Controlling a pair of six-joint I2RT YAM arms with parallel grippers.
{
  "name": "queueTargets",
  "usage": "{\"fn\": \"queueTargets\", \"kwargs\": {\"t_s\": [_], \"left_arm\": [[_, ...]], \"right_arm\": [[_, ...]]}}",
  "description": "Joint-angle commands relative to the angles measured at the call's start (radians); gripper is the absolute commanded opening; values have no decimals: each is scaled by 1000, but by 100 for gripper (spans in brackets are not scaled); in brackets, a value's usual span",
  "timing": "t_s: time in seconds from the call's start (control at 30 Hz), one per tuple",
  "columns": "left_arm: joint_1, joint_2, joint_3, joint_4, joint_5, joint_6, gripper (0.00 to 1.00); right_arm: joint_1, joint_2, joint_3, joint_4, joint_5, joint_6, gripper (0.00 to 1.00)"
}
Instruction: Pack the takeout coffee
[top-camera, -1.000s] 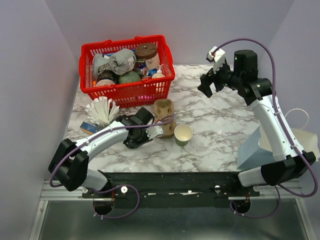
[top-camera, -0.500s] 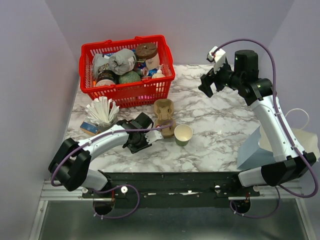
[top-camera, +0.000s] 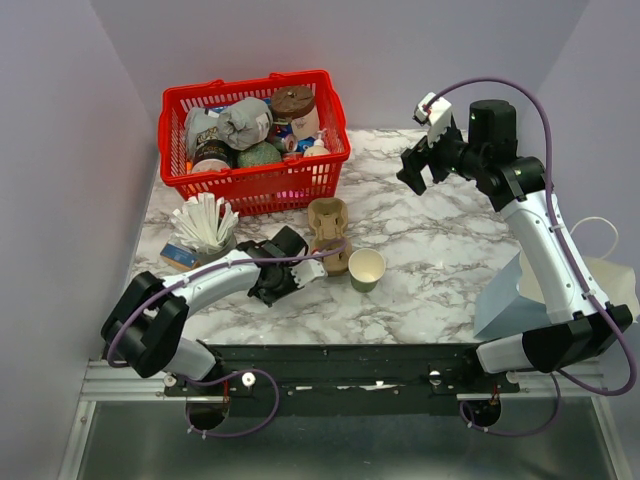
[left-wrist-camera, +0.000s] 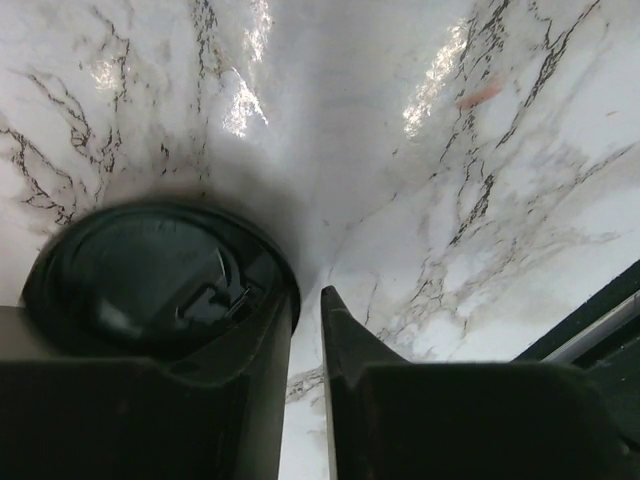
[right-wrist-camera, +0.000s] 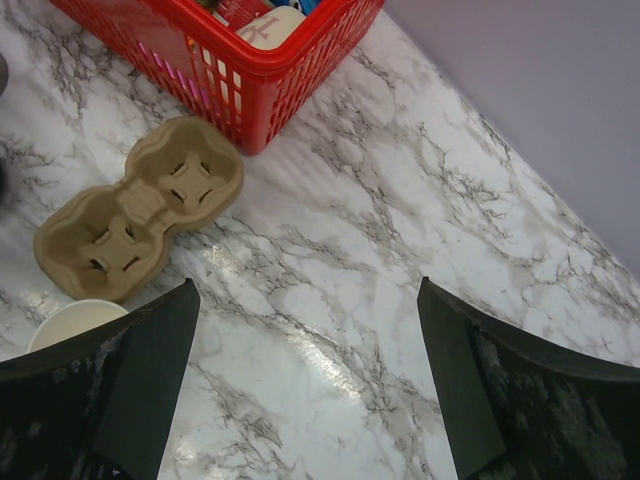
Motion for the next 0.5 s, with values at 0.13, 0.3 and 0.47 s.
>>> {"fn": "queueTargets", "kwargs": {"t_s": [0.13, 0.3, 0.47], "left_arm": [[-6, -9, 24, -25, 18, -32, 8], [-6, -63, 101, -110, 97, -47, 0], [8, -92, 277, -153, 163, -1, 0]], "right_arm": [[6, -19, 2, -26, 11, -4, 99], [6, -15, 19, -52, 2, 0, 99], [6, 4, 41, -69, -18, 20, 99]]}}
